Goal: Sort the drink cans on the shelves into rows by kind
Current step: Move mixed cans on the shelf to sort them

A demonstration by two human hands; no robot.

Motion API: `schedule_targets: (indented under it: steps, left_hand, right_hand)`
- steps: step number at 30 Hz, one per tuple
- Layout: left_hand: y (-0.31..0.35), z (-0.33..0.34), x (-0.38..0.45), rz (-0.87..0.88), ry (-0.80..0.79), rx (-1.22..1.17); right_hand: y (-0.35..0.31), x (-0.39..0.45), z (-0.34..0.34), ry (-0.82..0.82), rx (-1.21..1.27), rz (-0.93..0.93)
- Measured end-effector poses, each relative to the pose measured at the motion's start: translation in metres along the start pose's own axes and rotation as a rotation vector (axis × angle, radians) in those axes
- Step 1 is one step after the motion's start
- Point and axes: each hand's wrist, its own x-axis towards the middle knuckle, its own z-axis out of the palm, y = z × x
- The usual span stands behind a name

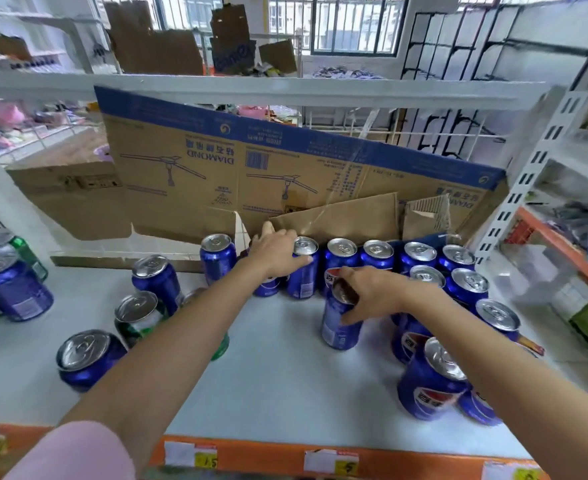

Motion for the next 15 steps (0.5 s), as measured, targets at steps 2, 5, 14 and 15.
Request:
schedule_targets:
  steps: [2,5,14,15]
  left_hand:
    - [0.004,0.001,0.002,0.001,-0.016,0.058]
    - [0.008,0.003,0.003,0.016,0.006,0.088]
    - [0.013,-0.003,-0.011,-0.008,0.200,0.293]
    - [0.009,-0.005,-0.012,0.015,0.206,0.273]
  right_hand:
    - [0.019,-0.004,-0.003,-0.002,-0.006,0.078]
    - [0.038,-0.005,-0.007,-0.002,-0.033,0.103]
    - [0.049,-0.004,-0.007,0.017,-0.173,0.087]
    - [0.050,-0.005,-0.006,0.016,-0.177,0.098]
